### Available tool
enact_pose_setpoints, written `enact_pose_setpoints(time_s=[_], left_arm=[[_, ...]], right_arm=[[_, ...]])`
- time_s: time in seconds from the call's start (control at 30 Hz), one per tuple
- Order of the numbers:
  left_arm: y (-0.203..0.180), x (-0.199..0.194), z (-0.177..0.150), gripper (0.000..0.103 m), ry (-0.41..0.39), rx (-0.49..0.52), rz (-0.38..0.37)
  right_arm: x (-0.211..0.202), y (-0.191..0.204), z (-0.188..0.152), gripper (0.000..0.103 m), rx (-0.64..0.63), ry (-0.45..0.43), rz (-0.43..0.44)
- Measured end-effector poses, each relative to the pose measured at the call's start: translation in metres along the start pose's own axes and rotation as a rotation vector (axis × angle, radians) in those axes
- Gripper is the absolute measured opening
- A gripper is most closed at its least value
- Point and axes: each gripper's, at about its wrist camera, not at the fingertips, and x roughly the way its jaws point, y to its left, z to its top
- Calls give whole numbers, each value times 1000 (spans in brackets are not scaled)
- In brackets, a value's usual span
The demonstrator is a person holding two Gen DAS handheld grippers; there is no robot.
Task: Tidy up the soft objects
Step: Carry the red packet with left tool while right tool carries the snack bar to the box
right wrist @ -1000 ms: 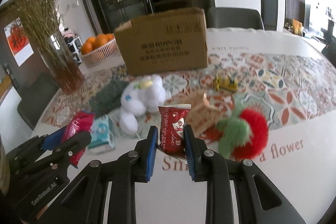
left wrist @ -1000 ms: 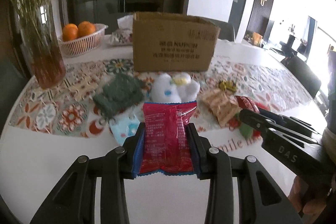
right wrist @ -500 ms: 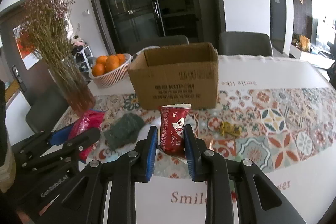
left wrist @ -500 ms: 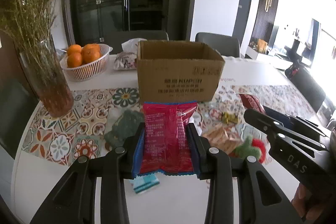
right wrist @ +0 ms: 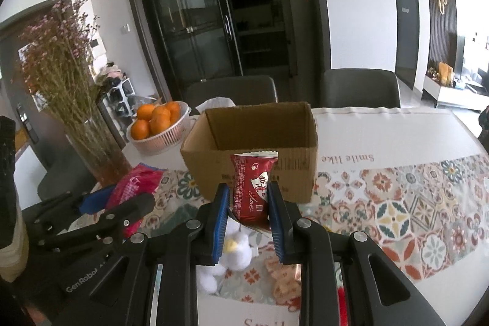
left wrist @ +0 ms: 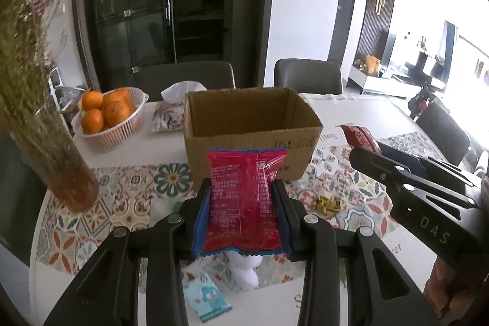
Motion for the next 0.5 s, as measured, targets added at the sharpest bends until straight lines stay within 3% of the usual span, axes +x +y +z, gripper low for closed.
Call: enact_pose_setpoints(time_s=[0.5], left_arm=[[13, 60, 81, 38, 83, 54, -14]], right_arm=[[58, -7, 81, 27, -37, 85, 20]])
